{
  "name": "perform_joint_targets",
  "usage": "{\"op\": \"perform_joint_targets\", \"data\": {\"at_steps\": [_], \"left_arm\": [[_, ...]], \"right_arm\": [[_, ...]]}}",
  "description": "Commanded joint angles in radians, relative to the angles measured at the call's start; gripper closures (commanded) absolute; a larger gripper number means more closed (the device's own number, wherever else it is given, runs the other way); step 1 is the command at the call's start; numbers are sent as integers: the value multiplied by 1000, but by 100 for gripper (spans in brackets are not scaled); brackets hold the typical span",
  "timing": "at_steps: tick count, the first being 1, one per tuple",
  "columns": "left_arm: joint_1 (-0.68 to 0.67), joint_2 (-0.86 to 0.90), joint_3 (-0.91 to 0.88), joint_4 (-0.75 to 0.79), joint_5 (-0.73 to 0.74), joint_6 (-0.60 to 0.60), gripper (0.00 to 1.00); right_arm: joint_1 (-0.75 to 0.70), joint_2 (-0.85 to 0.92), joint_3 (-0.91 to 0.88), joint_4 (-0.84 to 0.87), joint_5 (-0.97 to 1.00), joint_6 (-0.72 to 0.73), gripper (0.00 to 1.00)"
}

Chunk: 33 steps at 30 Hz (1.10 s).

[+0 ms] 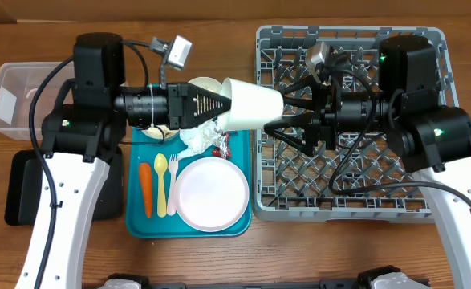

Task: Sort waste into correct bins and load items into the dishwasher rack
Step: 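Grasp the white cup with the right gripper and release the left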

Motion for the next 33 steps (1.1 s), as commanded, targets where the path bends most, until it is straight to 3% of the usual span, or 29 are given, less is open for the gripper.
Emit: {"op": "perform_joint_targets", "data": {"at_steps": [1, 5, 12, 21, 23, 28, 31, 33], "left_arm": [[0, 0, 23, -5, 27, -3, 96], [-39, 0, 23, -5, 27, -3, 96], [-90, 0, 23, -7, 13, 5, 96], [-86, 0, 23, -4, -64, 5, 96], [-79, 0, 23, -5, -87, 4, 96], [-77, 0, 23, -2, -107, 4, 96], [-77, 0, 23, -2, -121, 4, 90], [-77, 0, 23, -2, -131, 4, 71]], "right_arm": [[3, -7, 21, 12, -18, -5, 10], [4, -6, 21, 12, -124, -76, 9], [4, -6, 21, 14, -135, -76, 9], [3, -6, 21, -32, -151, -72, 22], [3, -6, 21, -46, -119, -60, 32], [3, -6, 21, -64, -48, -30, 37], [3, -6, 21, -65, -45, -30, 41], [3, -6, 21, -63, -19, -13, 44]]}}
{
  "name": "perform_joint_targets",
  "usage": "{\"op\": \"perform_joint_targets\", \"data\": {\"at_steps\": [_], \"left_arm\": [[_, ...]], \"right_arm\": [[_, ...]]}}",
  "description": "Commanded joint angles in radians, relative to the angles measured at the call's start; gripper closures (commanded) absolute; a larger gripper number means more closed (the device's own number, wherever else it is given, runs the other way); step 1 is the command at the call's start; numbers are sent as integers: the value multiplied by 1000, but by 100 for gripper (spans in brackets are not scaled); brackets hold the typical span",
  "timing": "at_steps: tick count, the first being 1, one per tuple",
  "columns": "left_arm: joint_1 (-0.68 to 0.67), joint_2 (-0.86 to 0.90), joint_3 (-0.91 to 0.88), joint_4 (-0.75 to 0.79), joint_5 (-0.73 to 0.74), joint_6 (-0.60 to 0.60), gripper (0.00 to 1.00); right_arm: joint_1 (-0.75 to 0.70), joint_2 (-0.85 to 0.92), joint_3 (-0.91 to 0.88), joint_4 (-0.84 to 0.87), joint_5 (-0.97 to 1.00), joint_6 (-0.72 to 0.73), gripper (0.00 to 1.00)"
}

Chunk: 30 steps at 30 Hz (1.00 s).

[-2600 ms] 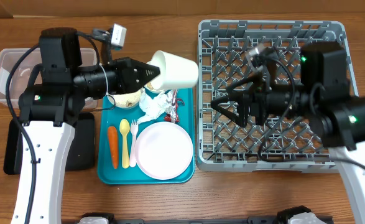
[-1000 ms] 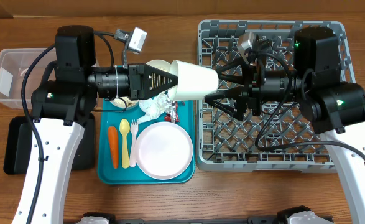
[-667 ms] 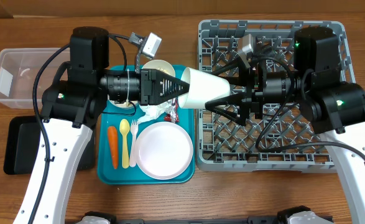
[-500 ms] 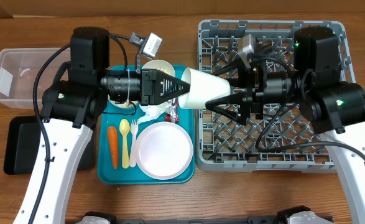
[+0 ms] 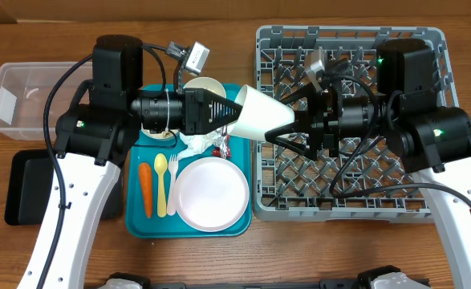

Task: Sort waste into correct bins and load items into the dishwasher rack
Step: 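Grasp the white cup with the right gripper and release the left, then lower the white cup into the dish rack with the right gripper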

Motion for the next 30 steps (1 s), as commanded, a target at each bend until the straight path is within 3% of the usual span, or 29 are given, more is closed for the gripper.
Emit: {"op": "perform_joint_targets", "data": {"at_steps": [1, 2, 3, 5, 12, 17, 22, 30], "left_arm": [[2, -1, 23, 4, -47, 0, 66], [2, -1, 23, 4, -54, -1, 58], [2, -1, 23, 3, -62, -1, 39], [2, -1, 23, 3, -69, 0, 31], [45, -1, 23, -61, -181, 21, 28], [75, -1, 23, -238, -474, 103, 24], [74, -1, 23, -339, -606, 140, 23], [74, -1, 23, -384, -700, 146, 21]], "right_arm": [[0, -6, 21, 3, 96, 52, 45], [0, -6, 21, 2, 128, 71, 45], [0, -6, 21, 3, 152, 90, 48], [0, -6, 21, 7, 195, 138, 52], [-5, -16, 22, -6, 401, 278, 53], [-64, -46, 22, -74, 566, 383, 53], [-175, -91, 22, -228, 743, 503, 53], [-350, -97, 22, -550, 948, 562, 53]]}}
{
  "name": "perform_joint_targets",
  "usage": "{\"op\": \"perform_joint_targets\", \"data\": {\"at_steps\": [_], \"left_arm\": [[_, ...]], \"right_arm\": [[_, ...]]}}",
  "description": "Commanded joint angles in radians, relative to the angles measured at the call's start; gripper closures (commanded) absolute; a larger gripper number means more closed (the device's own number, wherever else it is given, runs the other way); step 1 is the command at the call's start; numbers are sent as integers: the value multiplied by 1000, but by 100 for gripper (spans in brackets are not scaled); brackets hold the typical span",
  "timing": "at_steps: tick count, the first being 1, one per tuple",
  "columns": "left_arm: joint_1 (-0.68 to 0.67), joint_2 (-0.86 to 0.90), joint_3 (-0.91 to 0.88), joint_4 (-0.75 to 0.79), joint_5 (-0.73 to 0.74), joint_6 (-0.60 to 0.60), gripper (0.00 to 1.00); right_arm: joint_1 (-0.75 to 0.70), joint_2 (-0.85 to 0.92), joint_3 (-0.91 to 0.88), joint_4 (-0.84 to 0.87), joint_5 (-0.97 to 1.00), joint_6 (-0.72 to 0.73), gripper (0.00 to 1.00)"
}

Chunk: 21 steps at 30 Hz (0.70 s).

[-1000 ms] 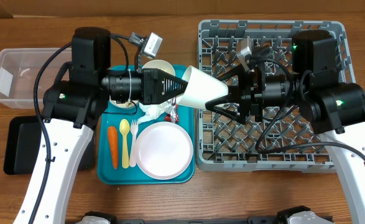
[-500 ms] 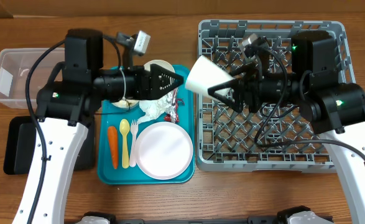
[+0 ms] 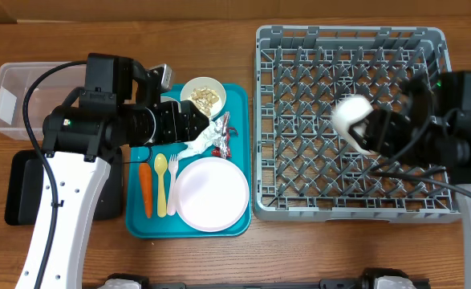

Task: Sort waste into correct bins and load items into the dishwasher rack
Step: 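Lower the white cup into the dish rack with the right gripper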

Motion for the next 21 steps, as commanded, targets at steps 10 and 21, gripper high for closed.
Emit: {"op": "perform_joint_targets", "data": {"at_steps": [10, 21], "left_arm": [[5, -3, 21, -21, -128, 27, 20], [5, -3, 21, -30, -127, 27, 19]], "right_arm": [[-51, 54, -61, -150, 294, 141, 53], [-54, 207, -172, -32, 316, 159, 52]]}}
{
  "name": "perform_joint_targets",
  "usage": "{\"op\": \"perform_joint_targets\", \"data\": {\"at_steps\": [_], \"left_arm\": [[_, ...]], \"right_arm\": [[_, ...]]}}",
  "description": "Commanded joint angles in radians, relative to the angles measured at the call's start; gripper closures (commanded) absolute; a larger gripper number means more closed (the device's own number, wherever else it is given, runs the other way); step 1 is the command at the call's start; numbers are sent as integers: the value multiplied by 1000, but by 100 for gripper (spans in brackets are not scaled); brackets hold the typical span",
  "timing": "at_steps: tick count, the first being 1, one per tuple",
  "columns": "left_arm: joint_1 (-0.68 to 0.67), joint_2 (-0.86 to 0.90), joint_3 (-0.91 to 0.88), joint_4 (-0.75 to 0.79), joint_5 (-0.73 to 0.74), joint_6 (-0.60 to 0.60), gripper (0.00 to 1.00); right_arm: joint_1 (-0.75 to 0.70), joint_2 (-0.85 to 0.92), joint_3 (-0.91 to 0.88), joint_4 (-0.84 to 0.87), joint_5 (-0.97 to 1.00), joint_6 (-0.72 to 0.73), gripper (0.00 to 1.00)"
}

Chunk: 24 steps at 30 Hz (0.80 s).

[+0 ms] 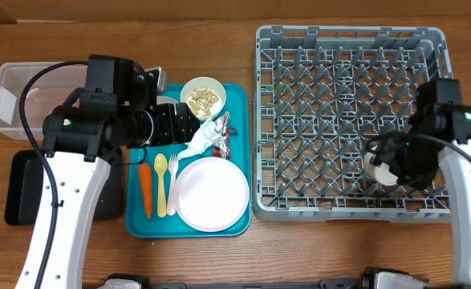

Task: Sort waste into correct bins and load items into the dishwasher rack
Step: 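Lower the white cup into the dish rack with the right gripper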

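The white cup (376,165) is at the front right of the grey dishwasher rack (349,210), and my right gripper (386,164) is shut on it from the right. How far down among the prongs it sits cannot be told. My left gripper (196,128) hovers over the teal tray (133,226), next to crumpled white paper (205,136) and a red-and-silver wrapper (221,143). Its jaws are not clear from above. Also on the tray are a white plate (212,193), a carrot (146,190), a yellow spoon (160,183), a white fork (172,183) and a bowl of food scraps (202,94).
A clear plastic bin (14,100) stands at the far left. In front of it lies a black bin (20,189), partly under the left arm. The rack's upright prongs fill the right half of the table.
My right gripper has carried the cup from over the rack's middle right to its front right corner. My left gripper has drawn back slightly to the left over the tray.
At first my left gripper held the cup out between tray and rack, facing my open right gripper. Then the right fingers were around the cup's base. Later the right gripper alone held it over the rack and the left was back over the tray. The cup is now at the front right.
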Motion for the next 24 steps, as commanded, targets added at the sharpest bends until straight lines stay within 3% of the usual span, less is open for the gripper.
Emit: {"op": "perform_joint_targets", "data": {"at_steps": [1, 5, 7, 9, 18, 24], "left_arm": [[5, -3, 21, -10, -13, 16, 20], [5, -3, 21, -17, -13, 16, 19], [5, -3, 21, -17, -13, 16, 18], [5, -3, 21, -18, -13, 16, 17], [4, -3, 21, -36, -14, 20, 14], [3, -3, 21, -63, -77, 23, 15]], "right_arm": [[-8, 45, -6, 14, 21, 13, 52], [-8, 90, -6, 25, 21, 8, 44], [-8, 98, -6, 26, 21, 3, 29], [-8, 98, -6, 40, 21, 2, 22], [-7, 78, 105, -3, -26, -30, 22], [27, -60, 285, 10, -230, -164, 23]]}}
